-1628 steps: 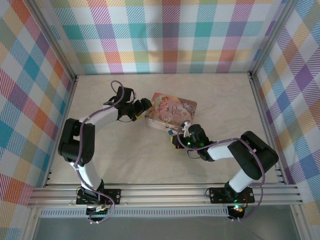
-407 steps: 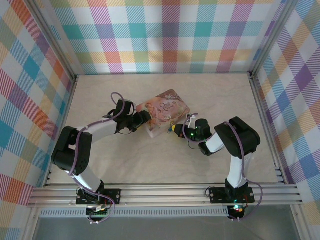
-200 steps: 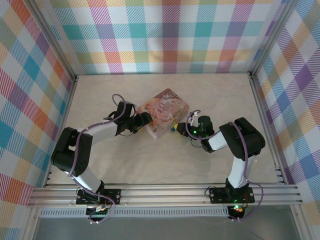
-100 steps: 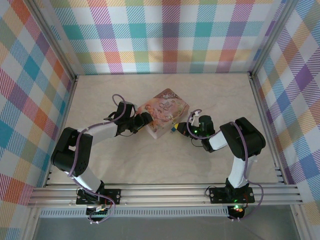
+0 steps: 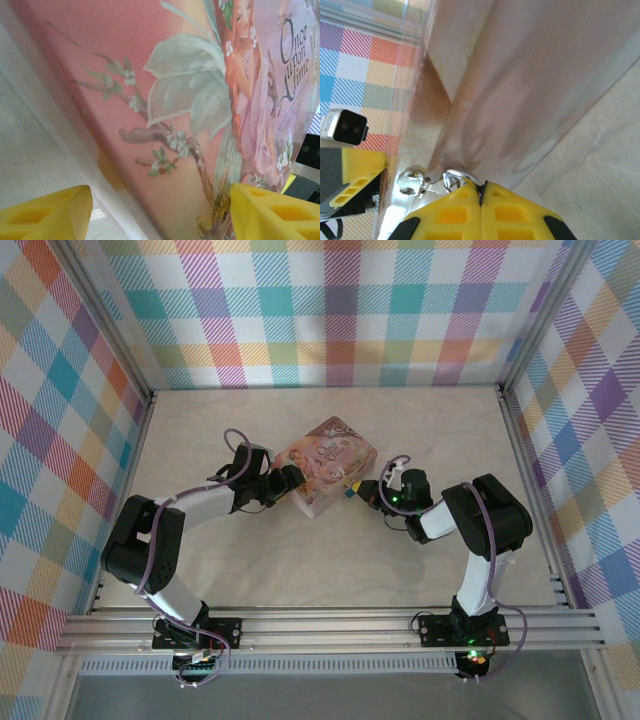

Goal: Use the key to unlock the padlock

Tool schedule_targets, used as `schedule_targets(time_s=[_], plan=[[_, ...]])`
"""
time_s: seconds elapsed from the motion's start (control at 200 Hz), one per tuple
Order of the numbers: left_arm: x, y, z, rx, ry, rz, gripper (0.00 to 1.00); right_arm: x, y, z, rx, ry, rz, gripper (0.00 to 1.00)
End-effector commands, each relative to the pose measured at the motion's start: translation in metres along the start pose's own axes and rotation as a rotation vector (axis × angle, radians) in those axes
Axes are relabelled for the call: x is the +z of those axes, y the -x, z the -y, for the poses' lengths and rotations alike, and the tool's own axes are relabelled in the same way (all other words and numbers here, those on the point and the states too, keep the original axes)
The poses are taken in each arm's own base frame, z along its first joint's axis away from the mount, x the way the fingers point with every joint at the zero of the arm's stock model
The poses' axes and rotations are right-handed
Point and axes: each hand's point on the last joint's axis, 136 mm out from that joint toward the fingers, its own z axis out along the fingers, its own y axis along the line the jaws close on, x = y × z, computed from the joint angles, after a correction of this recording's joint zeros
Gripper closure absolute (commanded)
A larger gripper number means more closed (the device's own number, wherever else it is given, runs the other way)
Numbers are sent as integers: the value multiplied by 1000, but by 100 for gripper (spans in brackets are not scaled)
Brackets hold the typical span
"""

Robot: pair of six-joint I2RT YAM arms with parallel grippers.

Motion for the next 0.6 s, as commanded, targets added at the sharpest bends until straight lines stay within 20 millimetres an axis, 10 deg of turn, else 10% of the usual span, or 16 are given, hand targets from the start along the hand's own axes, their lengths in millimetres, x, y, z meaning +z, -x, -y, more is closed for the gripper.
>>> schedule_targets(time_s=[0.0, 0.595], plan=[[2, -36, -56, -58, 197, -93, 29, 2, 23, -23, -32, 71, 69, 99], [-19, 0, -15, -14, 100, 14, 20, -29, 10, -3, -93, -116, 16, 99]])
